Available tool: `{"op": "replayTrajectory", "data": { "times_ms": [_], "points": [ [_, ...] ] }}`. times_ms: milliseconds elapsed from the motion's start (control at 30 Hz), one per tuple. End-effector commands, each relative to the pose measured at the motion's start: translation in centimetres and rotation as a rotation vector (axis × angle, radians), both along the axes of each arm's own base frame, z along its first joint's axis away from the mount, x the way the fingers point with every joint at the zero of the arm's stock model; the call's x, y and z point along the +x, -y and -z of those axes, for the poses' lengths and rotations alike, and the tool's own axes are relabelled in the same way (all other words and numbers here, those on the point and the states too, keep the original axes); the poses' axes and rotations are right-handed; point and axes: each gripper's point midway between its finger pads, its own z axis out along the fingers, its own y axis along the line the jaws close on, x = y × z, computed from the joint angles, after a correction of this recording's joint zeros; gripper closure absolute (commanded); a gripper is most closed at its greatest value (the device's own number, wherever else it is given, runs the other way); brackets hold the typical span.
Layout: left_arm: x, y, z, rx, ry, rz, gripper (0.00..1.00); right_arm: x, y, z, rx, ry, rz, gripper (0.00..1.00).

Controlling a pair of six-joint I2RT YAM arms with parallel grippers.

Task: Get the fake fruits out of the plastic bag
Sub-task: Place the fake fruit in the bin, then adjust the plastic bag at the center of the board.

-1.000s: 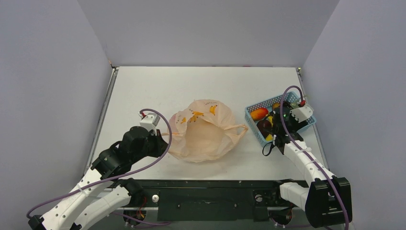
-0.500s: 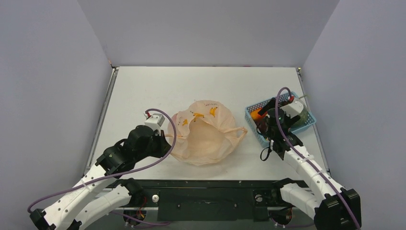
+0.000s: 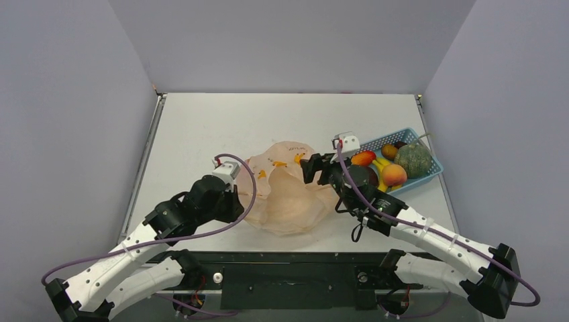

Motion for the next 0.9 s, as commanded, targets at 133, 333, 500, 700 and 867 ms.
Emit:
{"op": "replayTrajectory", "data": {
  "times_ms": [133,333,500,700,867],
  "points": [
    [0.5,-0.4,-2.4,-0.052,0.085,-0.042,1.00,-4.7,-9.8,-0.7,0.178,-0.009,-0.353,0.36],
    [0.4,-0.7,-3.2,-0.080,0.114,-0.049,1.00,-6.1,-13.4,4.0,0.237,-0.097,-0.408,0.45],
    [0.3,-1.0,-3.8,-0.099,0.138,-0.055,1.00,-5.0,-15.3,6.7,0.311,-0.170,-0.358,0.53],
    [0.2,-0.7,-3.6,-0.100,0.130,-0.040,1.00,-1.7,-16.5,9.1,0.349,-0.217,-0.257,0.51],
    [0.2,-0.4,-3.2,-0.088,0.111,-0.026,1.00,1.5,-17.7,10.7,0.527,-0.285,-0.231,0.50]
  ]
}}
